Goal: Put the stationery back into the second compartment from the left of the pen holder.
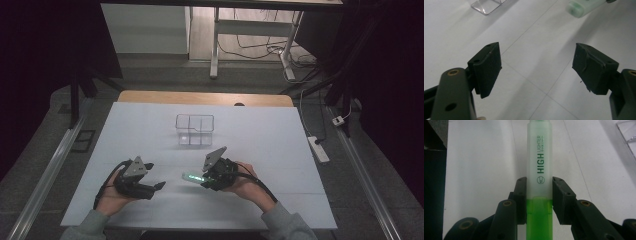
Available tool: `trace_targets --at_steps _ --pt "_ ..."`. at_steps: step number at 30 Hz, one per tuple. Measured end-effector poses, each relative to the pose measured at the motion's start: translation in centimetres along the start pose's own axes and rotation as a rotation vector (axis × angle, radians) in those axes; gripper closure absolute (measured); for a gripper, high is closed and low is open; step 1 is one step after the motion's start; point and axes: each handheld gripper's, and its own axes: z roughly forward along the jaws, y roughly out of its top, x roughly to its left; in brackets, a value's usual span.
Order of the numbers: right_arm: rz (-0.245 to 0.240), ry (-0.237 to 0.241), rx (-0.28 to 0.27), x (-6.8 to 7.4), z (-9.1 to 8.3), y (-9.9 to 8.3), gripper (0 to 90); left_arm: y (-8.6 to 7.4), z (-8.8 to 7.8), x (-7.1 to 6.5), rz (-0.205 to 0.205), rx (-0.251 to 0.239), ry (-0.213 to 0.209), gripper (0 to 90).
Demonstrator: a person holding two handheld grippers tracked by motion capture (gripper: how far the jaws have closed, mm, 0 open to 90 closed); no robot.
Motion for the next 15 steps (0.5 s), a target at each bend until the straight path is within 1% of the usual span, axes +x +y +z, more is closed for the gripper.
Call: trace_targets --at_steps 3,6,8,11,13,15 --pt "0.001 0.003 0.006 0.0 0.1 0.0 66.7 0.3 0.2 -0.3 0.015 0.003 -0.003 22.9" --pt "0.007 0.005 0.004 0.0 0.2 -0.1 66.7 0.4 0.4 -0.4 0.02 0.009 -0.004 22.8" --pt "-0.001 -0.001 0.017 -0.1 0.2 -0.1 66.7 0.5 0.5 -0.4 0.022 0.011 -0.005 22.8" --pt "0.002 0.004 0.014 -0.1 0.3 -0.1 66.7 0.8 0.6 -0.6 0.034 0.013 -0.009 22.8" --pt "-0.001 0.001 0.022 -0.1 0.4 0.0 66.7 1.0 0.7 -0.8 0.048 0.015 -0.014 22.8" --pt "0.004 0.009 0.017 -0.1 0.5 -0.1 66.7 1.2 0.8 -0.9 0.062 0.02 -0.018 22.8"
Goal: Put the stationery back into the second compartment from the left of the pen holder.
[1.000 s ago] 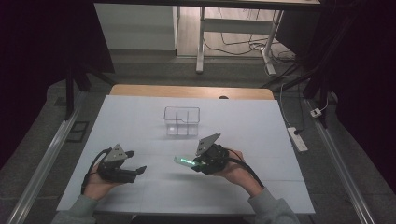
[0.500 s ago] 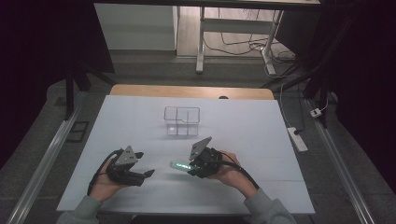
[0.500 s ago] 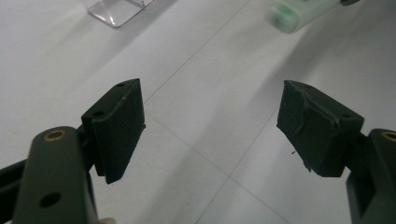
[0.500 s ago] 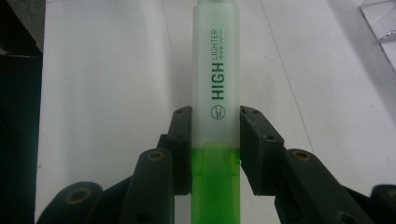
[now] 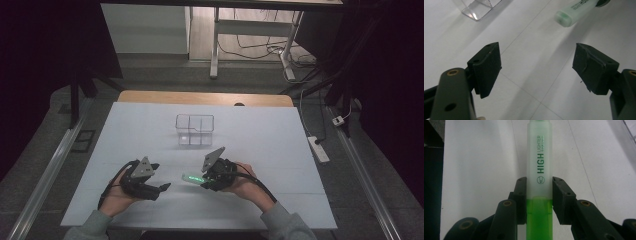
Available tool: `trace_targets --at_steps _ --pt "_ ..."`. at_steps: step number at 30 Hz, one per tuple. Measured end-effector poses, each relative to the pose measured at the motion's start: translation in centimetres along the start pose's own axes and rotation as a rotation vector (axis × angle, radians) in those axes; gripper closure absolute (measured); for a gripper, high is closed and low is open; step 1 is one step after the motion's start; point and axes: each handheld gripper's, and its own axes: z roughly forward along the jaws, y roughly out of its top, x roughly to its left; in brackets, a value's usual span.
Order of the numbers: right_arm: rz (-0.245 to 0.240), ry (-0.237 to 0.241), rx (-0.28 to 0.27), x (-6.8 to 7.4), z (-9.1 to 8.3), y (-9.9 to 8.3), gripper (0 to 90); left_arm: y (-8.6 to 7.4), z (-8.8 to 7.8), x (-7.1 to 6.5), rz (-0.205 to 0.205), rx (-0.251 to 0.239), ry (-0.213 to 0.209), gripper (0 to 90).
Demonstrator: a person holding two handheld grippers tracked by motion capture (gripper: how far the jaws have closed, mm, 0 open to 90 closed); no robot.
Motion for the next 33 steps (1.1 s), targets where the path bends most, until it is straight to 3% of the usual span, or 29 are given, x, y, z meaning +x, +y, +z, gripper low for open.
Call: trace_targets --at_steps 6,18,23,33 --pt "-0.04 0.033 0.001 0.3 0.4 0.1 66.7 0.9 0.1 -0.5 0.04 0.007 -0.021 23.5" --pt "-0.053 0.049 0.015 0.5 1.0 0.3 66.7 3.0 1.5 -1.6 0.145 0.072 -0.076 24.9" --pt "-0.061 0.056 0.022 0.5 1.1 0.3 66.7 4.0 2.6 -2.2 0.199 0.123 -0.114 25.7" --pt "-0.068 0.071 0.03 0.5 1.2 0.3 66.7 5.5 4.5 -3.0 0.278 0.198 -0.139 27.3"
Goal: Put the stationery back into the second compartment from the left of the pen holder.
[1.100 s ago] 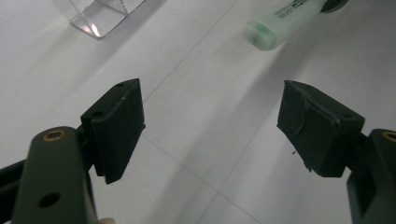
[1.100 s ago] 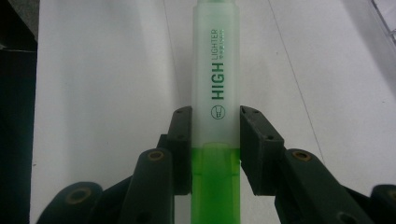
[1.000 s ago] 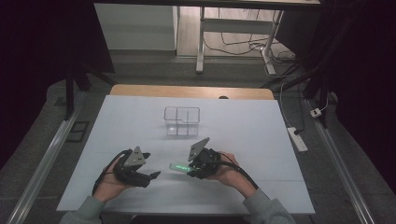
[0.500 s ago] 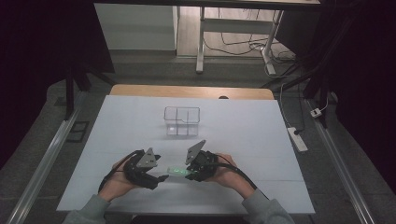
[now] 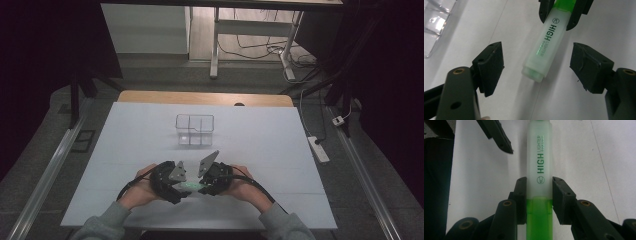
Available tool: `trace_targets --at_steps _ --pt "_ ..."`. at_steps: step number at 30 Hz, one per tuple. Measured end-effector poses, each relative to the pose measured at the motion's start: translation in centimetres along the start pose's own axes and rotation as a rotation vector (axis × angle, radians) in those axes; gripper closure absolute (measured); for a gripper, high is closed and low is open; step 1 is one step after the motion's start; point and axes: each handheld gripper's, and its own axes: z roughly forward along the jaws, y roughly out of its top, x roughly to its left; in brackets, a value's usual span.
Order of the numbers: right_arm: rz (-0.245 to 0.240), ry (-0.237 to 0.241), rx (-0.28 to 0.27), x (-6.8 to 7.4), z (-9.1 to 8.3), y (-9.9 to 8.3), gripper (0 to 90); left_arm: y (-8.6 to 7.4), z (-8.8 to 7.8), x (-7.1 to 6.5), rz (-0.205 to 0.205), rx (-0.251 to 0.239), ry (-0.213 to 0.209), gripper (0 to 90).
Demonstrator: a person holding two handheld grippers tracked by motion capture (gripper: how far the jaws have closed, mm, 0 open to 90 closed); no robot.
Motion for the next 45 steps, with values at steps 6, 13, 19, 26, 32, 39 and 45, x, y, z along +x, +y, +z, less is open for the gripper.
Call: trace_targets --at_steps 6,13,19,26,32,39,45 --pt "-0.005 0.005 -0.006 0.1 0.1 0.1 66.7 0.5 0.8 -0.1 0.03 0.035 -0.024 32.2" --pt "-0.014 0.016 -0.002 0.3 0.3 0.1 66.6 1.0 1.5 -0.5 0.095 0.058 -0.071 46.4" --pt "-0.027 0.026 0.013 0.5 0.0 0.1 66.5 1.1 1.6 -0.7 0.14 0.069 -0.092 59.0" --pt "-0.003 0.016 -0.049 0.0 -0.6 0.0 61.5 0.8 1.2 -0.5 0.109 0.033 -0.071 65.0" --pt "0.074 -0.057 -0.086 -0.4 -1.4 -0.2 45.6 0.3 0.8 0.0 0.077 0.014 -0.036 65.2" --pt "0.186 -0.127 -0.2 -1.2 -3.1 -0.7 38.0 -0.3 0.5 0.5 0.017 -0.018 0.013 65.1" --pt "0.237 -0.201 -0.267 -1.5 -4.4 -1.3 36.5 -0.6 0.0 0.9 -0.023 -0.055 0.051 65.1"
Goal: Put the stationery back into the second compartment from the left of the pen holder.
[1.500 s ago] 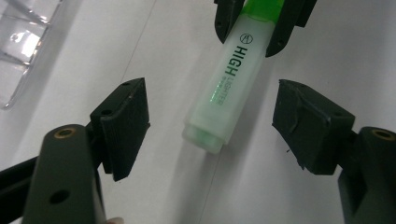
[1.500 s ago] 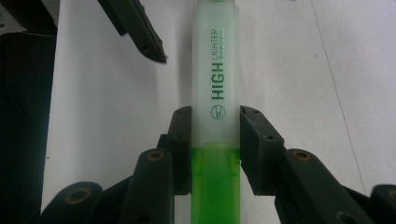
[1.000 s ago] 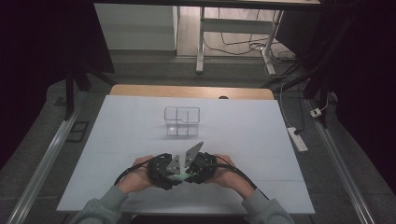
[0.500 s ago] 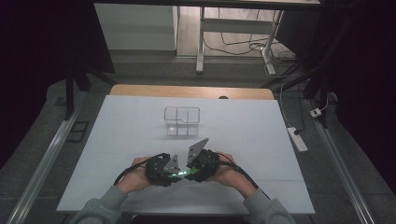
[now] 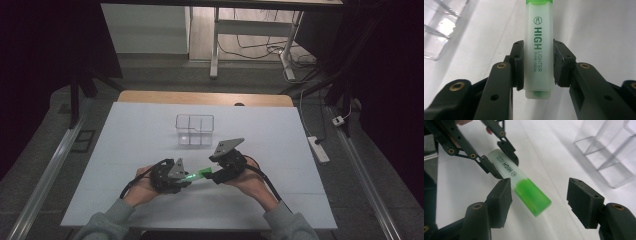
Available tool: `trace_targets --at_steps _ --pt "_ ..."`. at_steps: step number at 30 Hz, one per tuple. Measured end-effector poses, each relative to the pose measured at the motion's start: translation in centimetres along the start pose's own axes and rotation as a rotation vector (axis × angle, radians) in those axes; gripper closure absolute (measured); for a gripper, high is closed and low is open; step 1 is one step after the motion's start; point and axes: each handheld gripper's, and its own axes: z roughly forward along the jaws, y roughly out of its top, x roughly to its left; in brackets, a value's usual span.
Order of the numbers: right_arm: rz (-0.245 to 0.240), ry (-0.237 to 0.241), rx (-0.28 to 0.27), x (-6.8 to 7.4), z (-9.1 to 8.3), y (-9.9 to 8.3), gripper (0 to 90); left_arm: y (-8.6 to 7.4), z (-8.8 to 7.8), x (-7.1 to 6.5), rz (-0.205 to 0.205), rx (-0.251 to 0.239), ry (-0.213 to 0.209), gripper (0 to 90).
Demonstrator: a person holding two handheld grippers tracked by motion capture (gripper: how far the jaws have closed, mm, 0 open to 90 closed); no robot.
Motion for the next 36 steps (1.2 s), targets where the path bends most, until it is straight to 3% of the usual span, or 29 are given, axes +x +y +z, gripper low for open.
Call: trace_targets --at_steps 5,12,24,36 --pt "0.029 -0.038 -0.062 -0.3 -0.6 -0.4 37.0 -0.2 -0.3 0.3 -0.04 -0.028 0.031 65.1" --pt "0.066 -0.072 -0.087 -0.7 -1.0 -0.7 35.2 -0.5 -0.7 0.6 -0.078 -0.07 0.06 65.1" --pt "0.114 -0.067 -0.119 -0.9 -0.8 -1.2 33.7 -0.4 -0.9 0.4 -0.101 -0.127 0.111 65.1" --pt "0.174 -0.04 -0.143 -0.7 0.1 -1.3 30.7 -0.2 -0.6 0.0 -0.113 -0.156 0.128 65.0"
